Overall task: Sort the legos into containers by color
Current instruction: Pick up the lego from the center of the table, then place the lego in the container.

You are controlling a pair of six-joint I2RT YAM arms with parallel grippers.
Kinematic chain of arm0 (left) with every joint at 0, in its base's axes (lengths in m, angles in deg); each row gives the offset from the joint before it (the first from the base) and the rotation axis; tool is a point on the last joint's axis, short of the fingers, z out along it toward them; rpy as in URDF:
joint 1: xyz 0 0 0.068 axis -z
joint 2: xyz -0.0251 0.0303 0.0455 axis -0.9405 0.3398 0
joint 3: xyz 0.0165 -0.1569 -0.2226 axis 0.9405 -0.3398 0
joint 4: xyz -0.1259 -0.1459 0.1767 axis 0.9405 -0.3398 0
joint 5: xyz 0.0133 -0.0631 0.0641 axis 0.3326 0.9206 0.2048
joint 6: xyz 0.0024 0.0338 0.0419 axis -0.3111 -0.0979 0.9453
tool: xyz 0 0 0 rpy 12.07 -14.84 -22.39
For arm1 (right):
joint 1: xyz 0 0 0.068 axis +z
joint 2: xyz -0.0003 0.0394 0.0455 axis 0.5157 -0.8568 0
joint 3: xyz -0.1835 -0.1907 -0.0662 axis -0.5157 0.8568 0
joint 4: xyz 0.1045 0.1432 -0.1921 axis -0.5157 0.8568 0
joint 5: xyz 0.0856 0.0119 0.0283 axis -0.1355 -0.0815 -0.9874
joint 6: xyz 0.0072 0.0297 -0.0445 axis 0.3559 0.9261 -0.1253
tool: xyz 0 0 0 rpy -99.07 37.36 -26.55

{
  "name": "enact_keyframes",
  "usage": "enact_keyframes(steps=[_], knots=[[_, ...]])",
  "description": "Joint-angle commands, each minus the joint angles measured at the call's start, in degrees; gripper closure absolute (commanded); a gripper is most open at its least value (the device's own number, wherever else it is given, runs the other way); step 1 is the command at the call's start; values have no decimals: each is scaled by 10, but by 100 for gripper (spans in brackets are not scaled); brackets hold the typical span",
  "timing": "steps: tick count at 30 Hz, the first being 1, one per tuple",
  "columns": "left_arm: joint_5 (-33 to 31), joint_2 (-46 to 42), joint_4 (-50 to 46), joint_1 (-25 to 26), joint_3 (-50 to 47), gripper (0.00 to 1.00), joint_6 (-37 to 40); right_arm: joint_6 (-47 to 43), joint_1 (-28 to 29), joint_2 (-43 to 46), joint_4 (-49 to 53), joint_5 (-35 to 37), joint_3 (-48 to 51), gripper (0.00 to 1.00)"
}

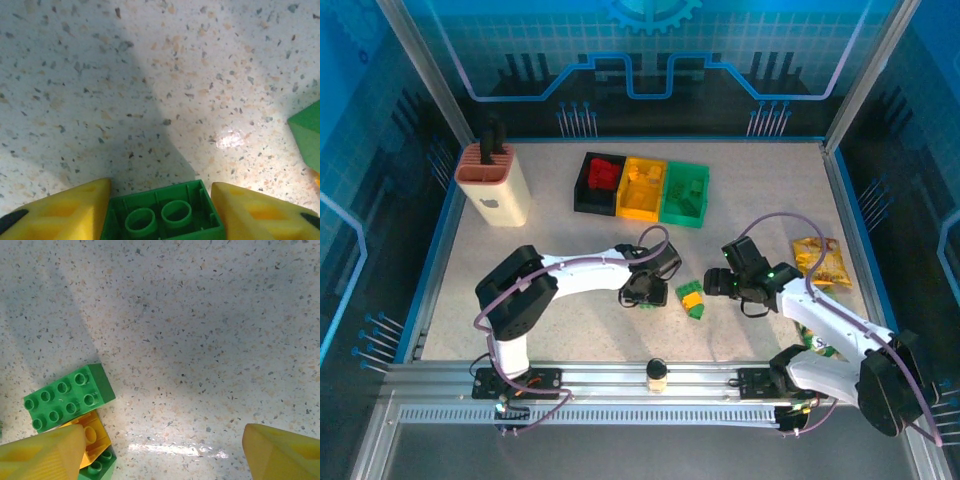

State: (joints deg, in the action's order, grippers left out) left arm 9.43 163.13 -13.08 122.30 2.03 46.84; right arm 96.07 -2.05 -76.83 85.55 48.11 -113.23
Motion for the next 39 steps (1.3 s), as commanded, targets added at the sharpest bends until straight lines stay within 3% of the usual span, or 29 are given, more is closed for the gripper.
enact_keyframes(steps=[1, 11, 16, 26, 27, 29, 30, 34, 39], knots=[[-3, -14, -42, 0, 21, 56, 7, 13, 8, 16, 10, 18, 1, 17], [-18, 51, -61, -95, 256, 59, 106, 16, 9, 2, 2, 5, -4, 18], [-18, 161, -69, -138, 425, 59, 159, 17, 11, 9, 3, -1, -3, 18], [-3, 360, -60, -174, 690, 58, 221, 13, 20, 17, 5, -3, -12, 17], [1, 375, -58, -176, 711, 55, 226, 14, 22, 15, 5, -3, -12, 17], [12, 395, -64, -181, 747, 26, 237, 12, 28, 12, 5, -2, -11, 16], [21, 397, -72, -181, 763, 17, 241, 10, 31, 10, 7, -1, -12, 15], [37, 326, -69, -172, 729, 12, 240, -3, 43, 5, 13, 4, -9, 10], [33, 142, 17, -149, 528, 9, 249, -11, 67, -22, 19, -11, -13, 12]])
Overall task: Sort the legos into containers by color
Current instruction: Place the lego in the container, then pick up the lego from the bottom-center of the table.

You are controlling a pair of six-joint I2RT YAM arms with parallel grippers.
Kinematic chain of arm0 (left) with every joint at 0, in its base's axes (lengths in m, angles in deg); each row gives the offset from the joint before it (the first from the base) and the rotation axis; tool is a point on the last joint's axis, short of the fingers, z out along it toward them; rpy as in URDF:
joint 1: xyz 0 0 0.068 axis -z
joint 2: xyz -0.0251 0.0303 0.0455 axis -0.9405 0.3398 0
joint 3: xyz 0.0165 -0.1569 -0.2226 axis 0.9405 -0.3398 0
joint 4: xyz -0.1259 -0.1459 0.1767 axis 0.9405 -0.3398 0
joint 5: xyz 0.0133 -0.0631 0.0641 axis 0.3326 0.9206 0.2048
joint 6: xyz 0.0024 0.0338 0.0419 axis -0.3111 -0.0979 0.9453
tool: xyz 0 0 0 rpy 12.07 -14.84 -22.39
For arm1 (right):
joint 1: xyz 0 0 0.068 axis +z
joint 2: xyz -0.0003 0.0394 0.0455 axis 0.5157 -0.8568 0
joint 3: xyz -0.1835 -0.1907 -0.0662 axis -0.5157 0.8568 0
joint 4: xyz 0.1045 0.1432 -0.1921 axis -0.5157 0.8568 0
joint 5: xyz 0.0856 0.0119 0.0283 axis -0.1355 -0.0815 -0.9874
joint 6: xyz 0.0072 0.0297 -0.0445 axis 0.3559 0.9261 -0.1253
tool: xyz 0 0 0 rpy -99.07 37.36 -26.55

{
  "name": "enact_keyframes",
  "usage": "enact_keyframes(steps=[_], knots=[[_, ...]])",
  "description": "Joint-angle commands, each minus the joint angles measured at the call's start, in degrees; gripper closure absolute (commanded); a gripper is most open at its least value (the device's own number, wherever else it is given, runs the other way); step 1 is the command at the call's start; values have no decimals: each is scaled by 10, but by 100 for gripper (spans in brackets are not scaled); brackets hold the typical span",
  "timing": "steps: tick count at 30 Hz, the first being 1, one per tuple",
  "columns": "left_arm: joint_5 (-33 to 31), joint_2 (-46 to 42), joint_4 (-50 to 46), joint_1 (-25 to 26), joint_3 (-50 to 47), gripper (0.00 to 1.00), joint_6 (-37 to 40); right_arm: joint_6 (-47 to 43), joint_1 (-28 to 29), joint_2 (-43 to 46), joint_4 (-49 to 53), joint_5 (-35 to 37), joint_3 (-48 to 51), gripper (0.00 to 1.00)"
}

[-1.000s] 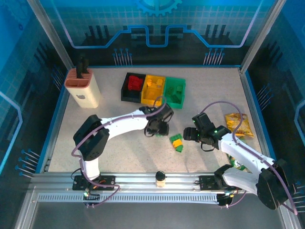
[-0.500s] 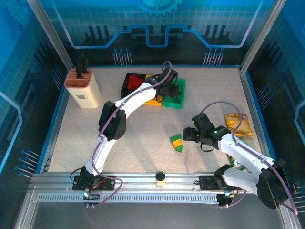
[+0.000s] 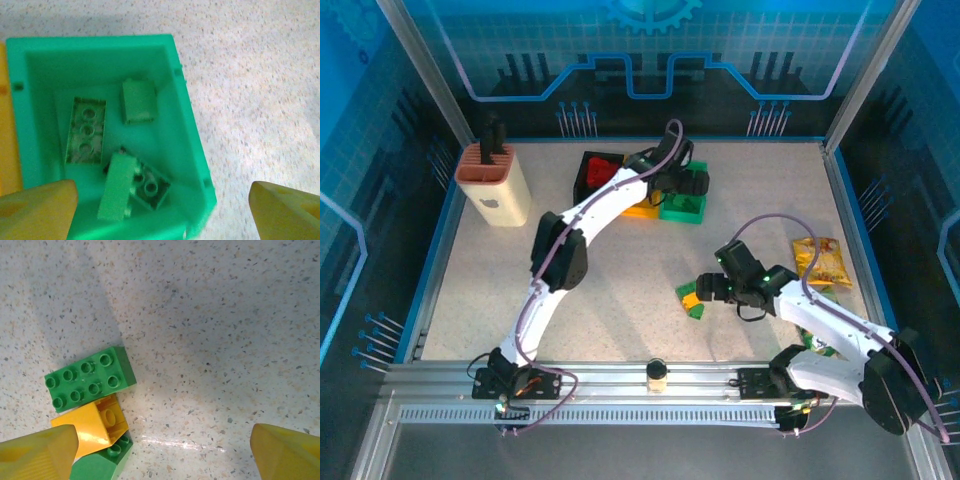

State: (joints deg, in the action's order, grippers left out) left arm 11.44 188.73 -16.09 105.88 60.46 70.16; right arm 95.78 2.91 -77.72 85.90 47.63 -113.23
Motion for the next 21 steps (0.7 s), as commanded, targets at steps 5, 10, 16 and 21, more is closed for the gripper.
enact_keyframes(steps=[5, 10, 16, 21], knots=[[-4, -303, 127, 17, -304, 10, -9, 30, 70, -32, 10, -8, -7, 18], [-40, -450, 146, 18, -512, 10, -32, 68, 123, -77, -18, 2, -1, 23], [-83, -593, 130, 17, -698, 10, -64, 100, 144, -134, -32, 22, -4, 37], [-106, -692, 107, 14, -782, 10, -86, 106, 148, -158, -28, 37, -13, 46]])
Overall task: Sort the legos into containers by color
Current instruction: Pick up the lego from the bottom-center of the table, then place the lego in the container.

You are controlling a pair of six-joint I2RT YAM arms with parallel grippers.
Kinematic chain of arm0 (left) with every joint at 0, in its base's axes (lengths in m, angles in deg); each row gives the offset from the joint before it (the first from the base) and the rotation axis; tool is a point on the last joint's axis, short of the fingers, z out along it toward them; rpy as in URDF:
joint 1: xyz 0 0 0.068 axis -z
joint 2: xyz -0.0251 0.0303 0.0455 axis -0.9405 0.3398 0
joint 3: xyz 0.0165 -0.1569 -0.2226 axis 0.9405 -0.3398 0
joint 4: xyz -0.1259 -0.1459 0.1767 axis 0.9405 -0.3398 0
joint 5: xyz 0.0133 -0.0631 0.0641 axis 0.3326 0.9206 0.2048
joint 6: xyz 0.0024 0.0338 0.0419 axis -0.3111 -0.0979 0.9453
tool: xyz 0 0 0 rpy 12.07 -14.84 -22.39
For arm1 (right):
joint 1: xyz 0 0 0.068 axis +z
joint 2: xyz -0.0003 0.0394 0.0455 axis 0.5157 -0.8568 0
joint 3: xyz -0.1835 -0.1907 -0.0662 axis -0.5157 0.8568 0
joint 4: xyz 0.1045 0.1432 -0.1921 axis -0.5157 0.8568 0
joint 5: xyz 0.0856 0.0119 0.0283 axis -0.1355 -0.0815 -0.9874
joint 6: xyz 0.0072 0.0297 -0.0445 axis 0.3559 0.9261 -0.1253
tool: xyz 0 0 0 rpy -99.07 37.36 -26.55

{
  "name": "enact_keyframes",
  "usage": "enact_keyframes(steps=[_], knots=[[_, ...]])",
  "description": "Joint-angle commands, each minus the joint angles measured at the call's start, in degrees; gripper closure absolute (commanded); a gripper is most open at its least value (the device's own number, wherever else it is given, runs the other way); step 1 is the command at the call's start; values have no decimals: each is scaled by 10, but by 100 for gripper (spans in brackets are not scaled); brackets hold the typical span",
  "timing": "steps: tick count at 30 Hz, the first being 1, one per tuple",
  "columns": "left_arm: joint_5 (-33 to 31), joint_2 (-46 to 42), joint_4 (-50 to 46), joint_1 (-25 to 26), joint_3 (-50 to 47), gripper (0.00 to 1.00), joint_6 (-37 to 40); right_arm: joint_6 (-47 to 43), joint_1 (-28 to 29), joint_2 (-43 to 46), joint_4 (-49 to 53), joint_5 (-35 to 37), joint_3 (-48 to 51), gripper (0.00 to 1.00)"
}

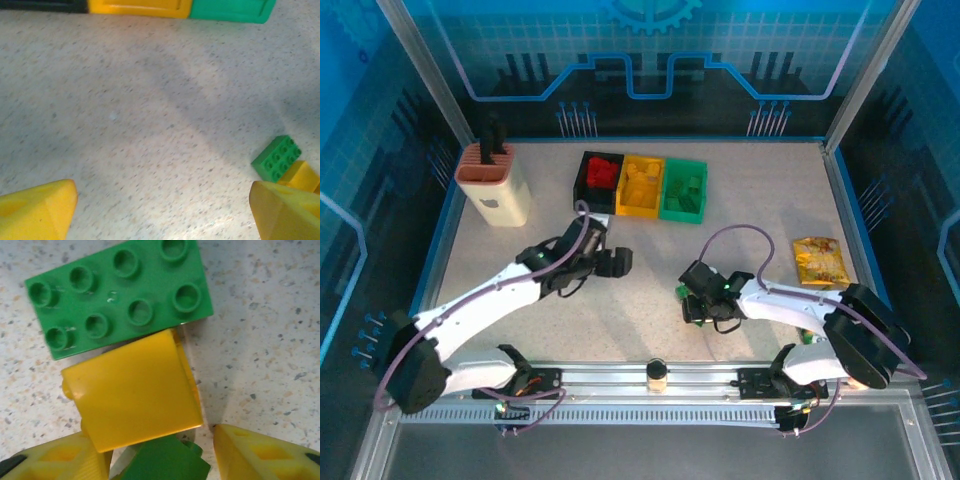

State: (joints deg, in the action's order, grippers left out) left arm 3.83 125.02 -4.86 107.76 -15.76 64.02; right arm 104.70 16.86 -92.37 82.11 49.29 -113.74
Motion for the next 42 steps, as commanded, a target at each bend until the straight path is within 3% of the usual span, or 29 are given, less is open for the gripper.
enact_keyframes(steps=[1, 9, 15, 17, 20, 26, 34, 38, 39, 40, 41, 42], knots=[[-31, -70, -9, -4, -29, 10, -28, 17, 12, -14, 15, 20, -11, 47], [-41, -110, -22, -5, -55, 10, -31, 52, 55, 2, 49, 38, -21, 70], [-36, -102, -15, -6, -63, 11, -29, 41, 69, 76, 152, 97, -92, 71], [-29, -95, -8, -4, -71, 11, -35, 9, 51, 97, 165, 111, -131, 71], [-24, -85, -1, 11, -87, 12, -52, -77, -31, 87, 142, 89, -205, 70], [-52, -87, -11, 89, -104, 13, -91, -205, -181, -102, 54, 5, -379, 71], [-77, -120, -34, 172, -138, 13, -146, -269, -248, -414, 112, 9, -699, 70], [-72, -119, -22, 189, -140, 14, -144, -290, -263, -514, 157, 14, -824, 62], [-69, -113, -20, 190, -136, 14, -139, -295, -262, -528, 174, 17, -853, 53], [-66, -108, -16, 190, -131, 14, -132, -301, -260, -530, 182, 21, -866, 33], [-64, -99, -11, 190, -125, 13, -122, -304, -257, -521, 181, 31, -867, 20], [-60, -86, -5, 190, -117, 13, -110, -308, -253, -502, 172, 38, -855, 15]])
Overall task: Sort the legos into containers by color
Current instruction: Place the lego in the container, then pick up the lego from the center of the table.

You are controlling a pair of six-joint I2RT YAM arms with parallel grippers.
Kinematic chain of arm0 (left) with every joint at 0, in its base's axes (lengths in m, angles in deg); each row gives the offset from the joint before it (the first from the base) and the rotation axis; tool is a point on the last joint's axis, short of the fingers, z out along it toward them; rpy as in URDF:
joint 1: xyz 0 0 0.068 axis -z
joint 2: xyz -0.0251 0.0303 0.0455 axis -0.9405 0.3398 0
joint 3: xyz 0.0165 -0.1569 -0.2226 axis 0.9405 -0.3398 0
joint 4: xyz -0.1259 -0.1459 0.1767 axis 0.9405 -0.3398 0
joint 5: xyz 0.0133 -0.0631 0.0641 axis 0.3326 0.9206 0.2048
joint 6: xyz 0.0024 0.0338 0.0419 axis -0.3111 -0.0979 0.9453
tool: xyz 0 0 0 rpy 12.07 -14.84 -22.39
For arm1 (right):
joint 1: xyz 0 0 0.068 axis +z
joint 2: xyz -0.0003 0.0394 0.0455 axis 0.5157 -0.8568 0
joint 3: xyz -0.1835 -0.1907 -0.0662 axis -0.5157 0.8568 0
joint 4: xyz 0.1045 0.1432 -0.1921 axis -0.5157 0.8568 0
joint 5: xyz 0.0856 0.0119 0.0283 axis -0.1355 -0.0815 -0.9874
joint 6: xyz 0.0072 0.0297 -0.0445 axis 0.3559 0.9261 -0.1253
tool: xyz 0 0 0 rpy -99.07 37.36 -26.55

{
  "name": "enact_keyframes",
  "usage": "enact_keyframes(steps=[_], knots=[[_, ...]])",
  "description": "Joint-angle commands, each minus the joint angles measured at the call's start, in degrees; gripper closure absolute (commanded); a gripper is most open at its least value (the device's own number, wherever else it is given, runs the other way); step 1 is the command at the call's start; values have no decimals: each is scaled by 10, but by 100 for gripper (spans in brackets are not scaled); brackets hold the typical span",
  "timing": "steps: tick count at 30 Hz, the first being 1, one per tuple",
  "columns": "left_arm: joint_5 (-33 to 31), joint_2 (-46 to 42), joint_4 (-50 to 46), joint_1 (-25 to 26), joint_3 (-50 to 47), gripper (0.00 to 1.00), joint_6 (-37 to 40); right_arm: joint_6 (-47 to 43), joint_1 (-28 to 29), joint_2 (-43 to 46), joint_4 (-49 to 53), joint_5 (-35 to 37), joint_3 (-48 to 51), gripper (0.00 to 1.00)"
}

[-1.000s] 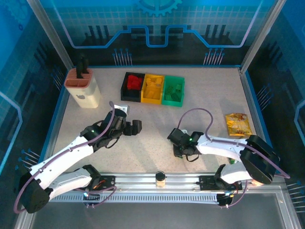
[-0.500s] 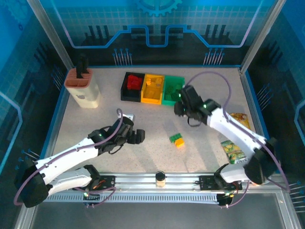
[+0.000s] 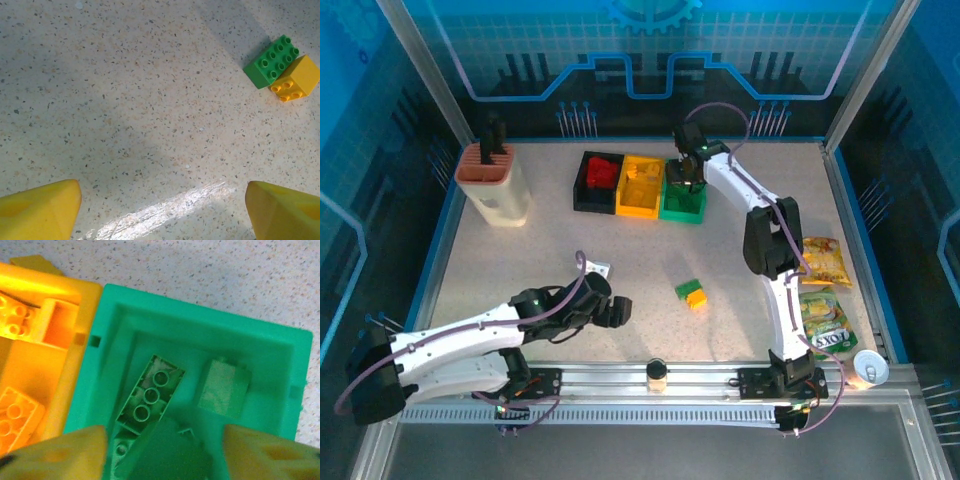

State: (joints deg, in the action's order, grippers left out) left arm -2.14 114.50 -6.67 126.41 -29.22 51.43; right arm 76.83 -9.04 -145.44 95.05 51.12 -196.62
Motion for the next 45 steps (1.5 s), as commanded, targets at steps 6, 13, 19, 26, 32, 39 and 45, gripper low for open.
enact_keyframes(steps=[6, 13, 19, 26, 32, 39, 45], knots=[[39, 166, 41, -15, 110, 10, 102, -38, 35, 211, -13, 41, 112, 7], [148, 362, 62, -47, 267, 23, 199, -5, 44, 450, -80, 23, 382, 7], [156, 456, 11, -25, 332, 26, 279, 43, 23, 608, -93, -1, 591, 7], [142, 495, -11, -15, 340, 26, 314, 91, 17, 712, -97, -29, 729, 7], [152, 528, -2, -14, 371, 26, 334, 105, 17, 743, -96, -30, 758, 7], [162, 587, -25, -10, 439, 29, 349, 106, 15, 752, -86, -27, 755, 7], [141, 623, -24, -12, 467, 48, 360, 107, 14, 773, -77, -27, 757, 8]])
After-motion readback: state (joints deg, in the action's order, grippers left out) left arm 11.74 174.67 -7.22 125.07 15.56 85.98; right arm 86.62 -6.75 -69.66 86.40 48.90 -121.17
